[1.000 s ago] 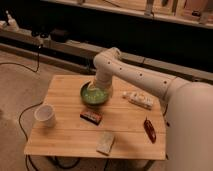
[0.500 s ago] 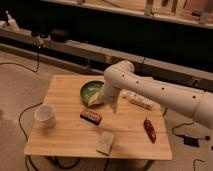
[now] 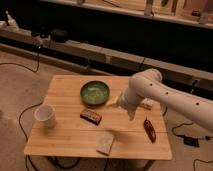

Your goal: Move the arm in a circular motion

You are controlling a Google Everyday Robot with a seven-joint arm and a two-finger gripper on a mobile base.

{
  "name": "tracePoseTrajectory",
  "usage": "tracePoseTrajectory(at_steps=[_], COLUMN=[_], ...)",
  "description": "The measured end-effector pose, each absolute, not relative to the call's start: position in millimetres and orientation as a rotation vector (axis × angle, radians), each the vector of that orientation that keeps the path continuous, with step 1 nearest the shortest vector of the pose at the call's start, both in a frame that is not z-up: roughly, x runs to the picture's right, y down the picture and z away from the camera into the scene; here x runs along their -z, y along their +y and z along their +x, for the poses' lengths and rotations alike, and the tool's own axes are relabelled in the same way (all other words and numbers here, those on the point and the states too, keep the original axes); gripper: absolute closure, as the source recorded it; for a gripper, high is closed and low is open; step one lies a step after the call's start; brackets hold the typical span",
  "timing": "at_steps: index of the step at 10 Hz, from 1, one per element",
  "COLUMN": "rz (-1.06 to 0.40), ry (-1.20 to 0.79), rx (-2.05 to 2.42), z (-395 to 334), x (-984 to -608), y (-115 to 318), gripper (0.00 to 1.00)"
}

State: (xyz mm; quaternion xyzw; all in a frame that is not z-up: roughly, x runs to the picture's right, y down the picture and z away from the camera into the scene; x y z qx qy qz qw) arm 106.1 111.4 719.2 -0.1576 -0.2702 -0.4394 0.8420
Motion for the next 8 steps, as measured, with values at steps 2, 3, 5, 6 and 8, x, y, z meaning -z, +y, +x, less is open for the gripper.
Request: tracePoseTrajectory(at_steps=[2, 3, 5, 6, 8], rz=[-0.332, -0.340, -0.356, -0.354, -0.356], ry=[-0.502, -0.470, -0.412, -0.382, -0.337], rx=[0.827, 0.776, 0.704, 0.682, 0.673], z=[148.3, 169.8, 206.0, 221.6, 237.9], x=[-720.7, -724.3, -732.7, -740.4, -756.5], y=[99.6, 94.8, 81.7, 67.2, 39.6], gripper=[0.20, 0.20, 0.20, 0.20, 0.20])
